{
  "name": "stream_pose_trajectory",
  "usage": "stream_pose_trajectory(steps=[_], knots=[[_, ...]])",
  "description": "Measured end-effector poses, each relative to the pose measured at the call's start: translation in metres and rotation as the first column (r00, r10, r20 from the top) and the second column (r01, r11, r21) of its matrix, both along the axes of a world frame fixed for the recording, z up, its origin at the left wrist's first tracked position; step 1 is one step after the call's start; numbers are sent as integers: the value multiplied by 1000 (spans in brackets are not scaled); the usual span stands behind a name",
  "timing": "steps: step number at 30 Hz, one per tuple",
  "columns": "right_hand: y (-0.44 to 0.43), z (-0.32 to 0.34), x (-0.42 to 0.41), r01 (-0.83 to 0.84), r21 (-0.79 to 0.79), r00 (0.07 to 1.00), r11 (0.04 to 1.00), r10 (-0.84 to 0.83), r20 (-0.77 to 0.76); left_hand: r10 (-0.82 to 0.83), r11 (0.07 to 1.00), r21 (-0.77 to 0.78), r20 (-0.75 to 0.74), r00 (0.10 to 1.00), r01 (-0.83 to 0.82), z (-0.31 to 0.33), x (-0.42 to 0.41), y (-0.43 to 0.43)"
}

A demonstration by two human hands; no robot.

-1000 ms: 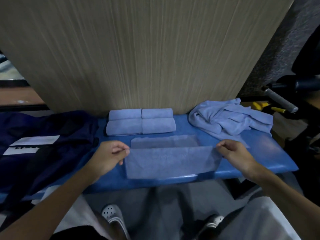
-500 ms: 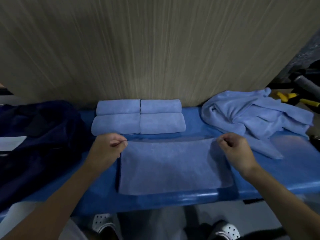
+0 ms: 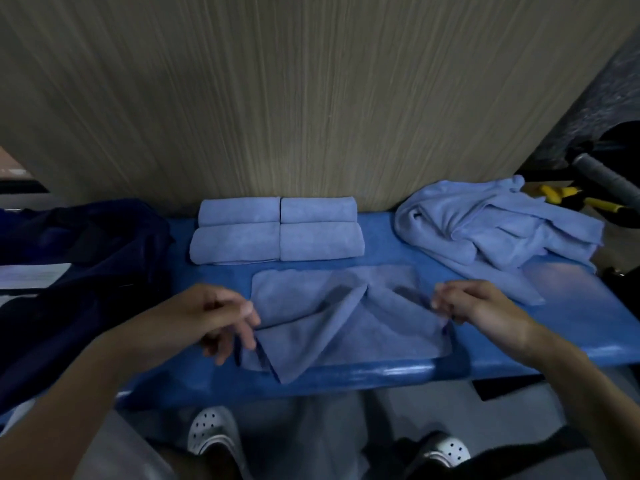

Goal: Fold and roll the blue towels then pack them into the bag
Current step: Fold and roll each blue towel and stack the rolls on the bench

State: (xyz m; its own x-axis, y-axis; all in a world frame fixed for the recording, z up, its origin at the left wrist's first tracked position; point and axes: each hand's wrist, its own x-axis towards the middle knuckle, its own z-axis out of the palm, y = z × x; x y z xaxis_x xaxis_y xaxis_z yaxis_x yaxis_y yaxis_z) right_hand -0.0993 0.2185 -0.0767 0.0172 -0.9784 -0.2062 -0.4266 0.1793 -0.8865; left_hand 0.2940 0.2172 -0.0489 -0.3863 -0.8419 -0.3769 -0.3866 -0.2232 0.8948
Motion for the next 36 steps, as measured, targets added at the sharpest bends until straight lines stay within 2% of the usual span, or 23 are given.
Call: stream_pose_trajectory(steps=[2,3,5,6,11,14,16,21,23,25,28,33,36], knots=[[5,-8,1,38,-56,999,998,-40,-23,178,979,-111,46,983,-172,-20,-4,-2],[6,-14,2,55,-102,996,993,-62,-67,284,942,-215,99,954,-258,-32,-8,-5],[5,-27,3,61,-183,980,981,-94,-174,416,853,-430,220,882,-295,-51,-14,-11],[3,-32,3,57,-215,968,975,-107,-227,448,824,-487,248,859,-289,-58,-16,-14],[-22,-49,2,75,-319,889,945,-208,-408,505,802,-533,361,784,-270,-76,-19,-30],[-38,-52,8,139,-284,876,949,-251,-412,471,829,-525,468,748,-193,-81,-19,-38],[-47,-55,10,106,-268,864,957,-222,-451,446,844,-512,508,737,-158,-84,-19,-41],[-62,-60,15,68,-121,805,990,-126,-580,403,839,-529,446,799,-128,-87,-25,-46],[-63,-61,16,61,-116,786,991,-119,-606,378,839,-537,453,808,-91,-84,-30,-45],[-60,-60,19,52,-174,796,983,-146,-587,374,836,-540,441,816,-92,-81,-32,-45],[-52,-53,22,85,-286,878,954,-208,-432,377,835,-535,382,844,-131,-77,-31,-43],[-37,-42,19,120,-420,970,900,-196,-143,372,847,-451,127,919,-281,-60,-32,-37],[-30,-29,14,148,-466,973,872,-212,-89,387,830,-441,15,922,-341,-40,-32,-31]])
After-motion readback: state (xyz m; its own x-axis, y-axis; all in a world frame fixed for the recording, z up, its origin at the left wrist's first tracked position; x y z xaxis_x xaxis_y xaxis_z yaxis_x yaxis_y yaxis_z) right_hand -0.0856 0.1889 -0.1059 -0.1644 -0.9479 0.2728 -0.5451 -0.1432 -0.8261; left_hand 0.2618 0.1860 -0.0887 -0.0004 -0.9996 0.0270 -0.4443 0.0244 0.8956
